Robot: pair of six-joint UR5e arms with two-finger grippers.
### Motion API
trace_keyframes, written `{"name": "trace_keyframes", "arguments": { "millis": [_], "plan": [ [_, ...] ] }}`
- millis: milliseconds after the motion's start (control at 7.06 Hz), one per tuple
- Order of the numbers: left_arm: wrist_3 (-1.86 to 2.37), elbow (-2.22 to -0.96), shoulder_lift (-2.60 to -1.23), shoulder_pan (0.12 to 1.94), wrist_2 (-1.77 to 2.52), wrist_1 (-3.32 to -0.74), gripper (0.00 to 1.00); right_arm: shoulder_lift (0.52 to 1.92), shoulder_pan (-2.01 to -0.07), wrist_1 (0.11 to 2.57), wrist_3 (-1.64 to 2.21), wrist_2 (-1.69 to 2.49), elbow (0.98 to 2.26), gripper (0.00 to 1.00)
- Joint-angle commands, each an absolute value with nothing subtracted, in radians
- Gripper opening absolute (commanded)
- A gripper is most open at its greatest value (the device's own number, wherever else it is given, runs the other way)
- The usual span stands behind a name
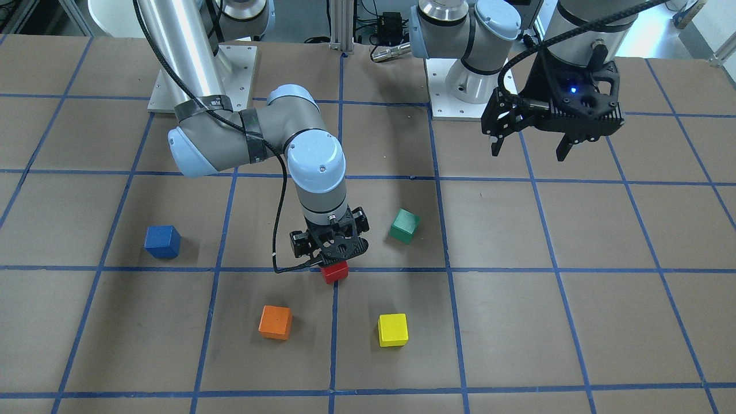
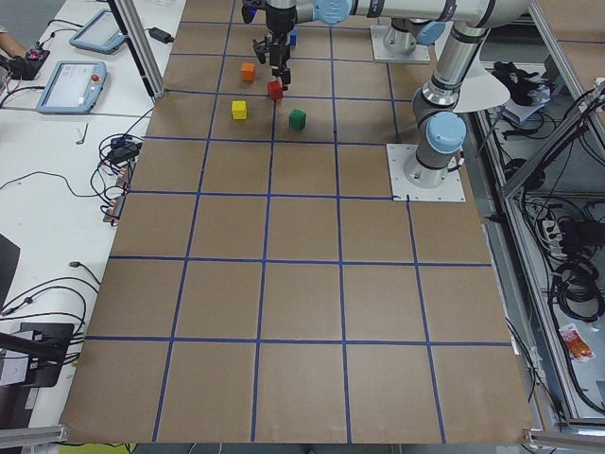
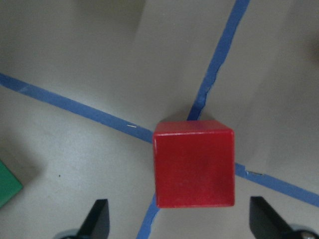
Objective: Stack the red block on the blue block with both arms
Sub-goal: 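Lower the right gripper and close it on the red cube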
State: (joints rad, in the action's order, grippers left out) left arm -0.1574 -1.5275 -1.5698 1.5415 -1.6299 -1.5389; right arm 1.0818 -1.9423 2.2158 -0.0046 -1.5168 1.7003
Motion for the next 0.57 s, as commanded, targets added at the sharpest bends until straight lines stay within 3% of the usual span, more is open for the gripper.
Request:
{"name": "trace_keyframes", "arguments": {
  "millis": [0, 425],
  "plan": [
    [-0.153, -1.523, -1.583, 1.543, -1.632, -1.533, 1.00, 1.063, -1.944, 2.235, -0.011, -1.514, 1.700, 1.00],
    [-0.156, -1.529, -1.577, 1.543, -1.632, -1.519, 1.00, 1.036, -1.944, 2.244, -0.015, -1.516, 1.664, 1.00]
  ]
}}
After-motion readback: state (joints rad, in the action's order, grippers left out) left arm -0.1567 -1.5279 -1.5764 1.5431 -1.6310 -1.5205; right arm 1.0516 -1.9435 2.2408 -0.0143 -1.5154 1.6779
